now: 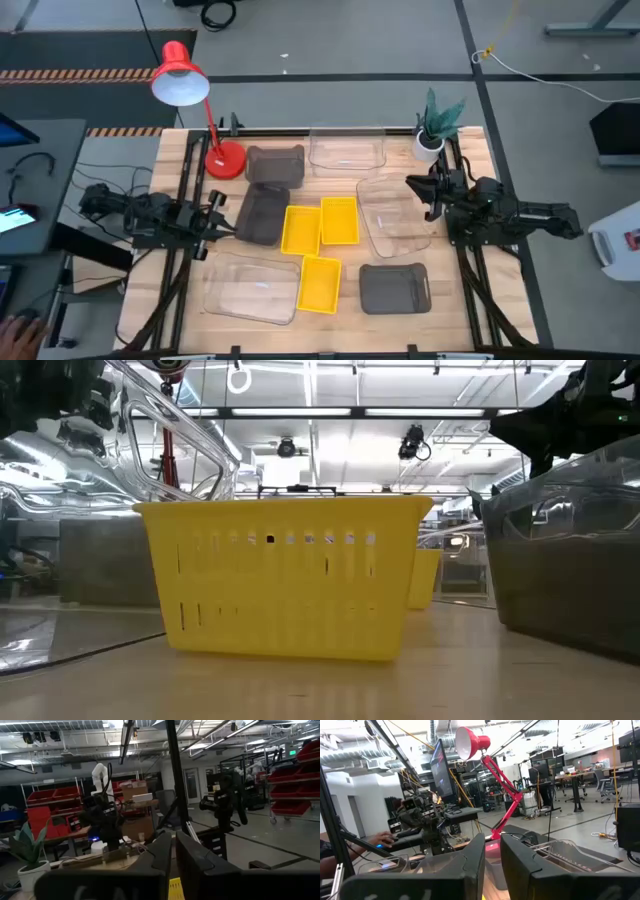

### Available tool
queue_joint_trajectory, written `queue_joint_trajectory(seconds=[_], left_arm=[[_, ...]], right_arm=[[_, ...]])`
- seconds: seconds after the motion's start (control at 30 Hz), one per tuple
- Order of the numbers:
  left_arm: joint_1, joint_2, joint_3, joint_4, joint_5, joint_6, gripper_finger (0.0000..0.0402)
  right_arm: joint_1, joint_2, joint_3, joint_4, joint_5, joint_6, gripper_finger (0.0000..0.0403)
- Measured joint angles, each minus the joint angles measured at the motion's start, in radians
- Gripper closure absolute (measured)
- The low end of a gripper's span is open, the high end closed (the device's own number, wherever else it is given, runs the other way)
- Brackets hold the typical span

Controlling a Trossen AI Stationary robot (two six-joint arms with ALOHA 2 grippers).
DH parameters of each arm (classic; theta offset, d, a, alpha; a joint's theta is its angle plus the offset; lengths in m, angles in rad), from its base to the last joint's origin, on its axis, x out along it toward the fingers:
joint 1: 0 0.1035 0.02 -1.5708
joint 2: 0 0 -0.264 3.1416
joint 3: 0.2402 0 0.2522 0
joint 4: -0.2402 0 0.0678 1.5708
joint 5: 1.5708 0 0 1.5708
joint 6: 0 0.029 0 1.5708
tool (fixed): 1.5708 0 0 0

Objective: Stack baskets by color

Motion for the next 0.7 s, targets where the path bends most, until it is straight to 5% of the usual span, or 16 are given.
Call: queue_joint_trajectory(seconds=[0.7], left_arm=[[0.0,0.0,0.0,0.0,0.0,0.0,0.0366]], right_arm=[[0.0,0.0,0.0,0.0,0.0,0.0,0.0337]])
